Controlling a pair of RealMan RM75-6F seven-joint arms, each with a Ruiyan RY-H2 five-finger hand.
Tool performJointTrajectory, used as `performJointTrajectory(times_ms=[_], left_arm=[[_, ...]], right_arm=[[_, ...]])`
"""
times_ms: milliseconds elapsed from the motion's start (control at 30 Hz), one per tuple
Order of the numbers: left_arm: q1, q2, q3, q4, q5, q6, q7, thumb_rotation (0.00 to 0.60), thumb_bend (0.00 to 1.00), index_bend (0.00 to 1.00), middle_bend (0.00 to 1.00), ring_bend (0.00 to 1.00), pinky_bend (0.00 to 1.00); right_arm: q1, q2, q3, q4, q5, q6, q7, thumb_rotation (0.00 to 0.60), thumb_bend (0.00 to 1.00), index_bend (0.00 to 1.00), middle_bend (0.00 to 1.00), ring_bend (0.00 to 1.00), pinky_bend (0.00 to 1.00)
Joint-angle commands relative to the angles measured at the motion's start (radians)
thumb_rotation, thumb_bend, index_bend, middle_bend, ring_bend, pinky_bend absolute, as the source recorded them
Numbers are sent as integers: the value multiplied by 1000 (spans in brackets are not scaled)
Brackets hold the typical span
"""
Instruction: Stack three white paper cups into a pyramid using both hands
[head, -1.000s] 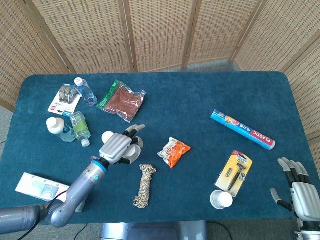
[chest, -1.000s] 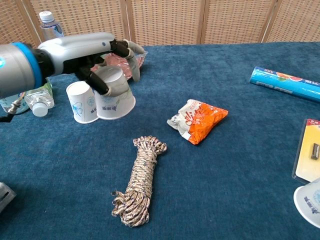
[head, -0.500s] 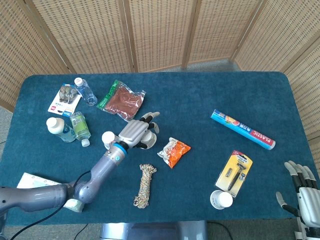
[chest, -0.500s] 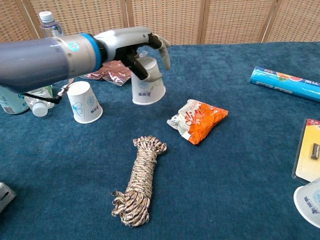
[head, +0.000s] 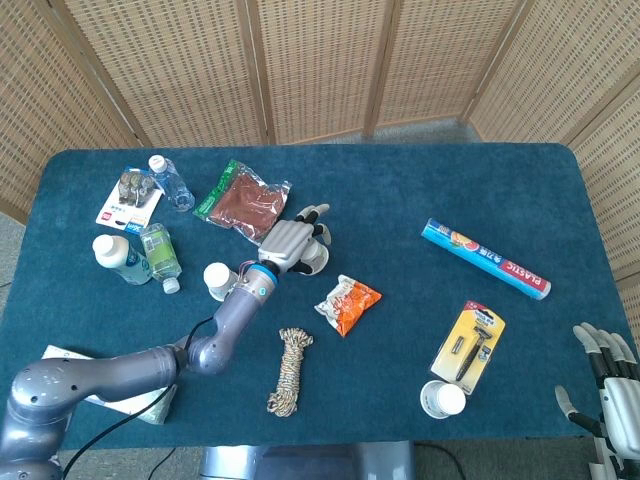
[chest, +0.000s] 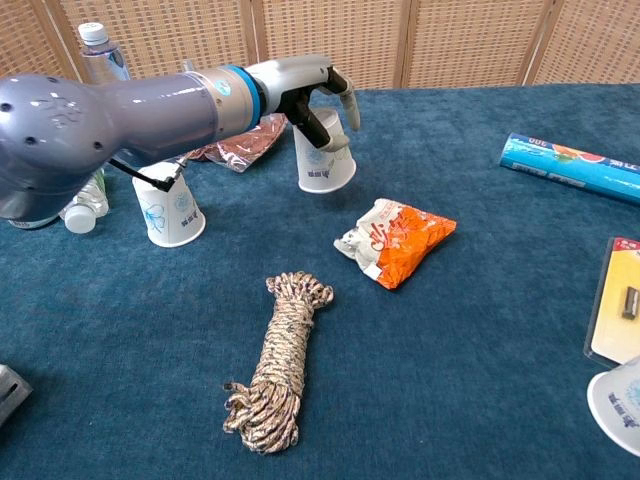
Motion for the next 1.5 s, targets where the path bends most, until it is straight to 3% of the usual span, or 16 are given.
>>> performJointTrajectory(times_ms=[33,467,700,1033,1300,1500], left_arm=[[-41,-47,-14,74,-8,-14,-20,600,459,371,57,38,455],[-131,-161,-11,259,0,-53,-31,600,458,380,48,31,435],[-145,-174,-8,296,9,-66,-31,600,459,378,31,10,416],[-149,-150,7,276,-48,-113,15,600,458,204,0,0,228],[-165,-116,13,240,-113,-120,65,600,459,63,0,0,136],[-139,-53,9,127,-88,-61,50,600,458,0,0,0,40]], right_arm=[[-4,3,-1,0,0,3,6,600,396,0,0,0,0],[-25,5,-1,22,5,25,58,600,399,0,0,0,0],[-33,6,1,28,2,36,73,600,398,0,0,0,0],[-33,6,2,25,-13,42,80,600,397,0,0,0,0],[-41,5,1,28,-12,49,81,600,397,0,0,0,0],[-36,14,1,26,-14,39,77,600,398,0,0,0,0]])
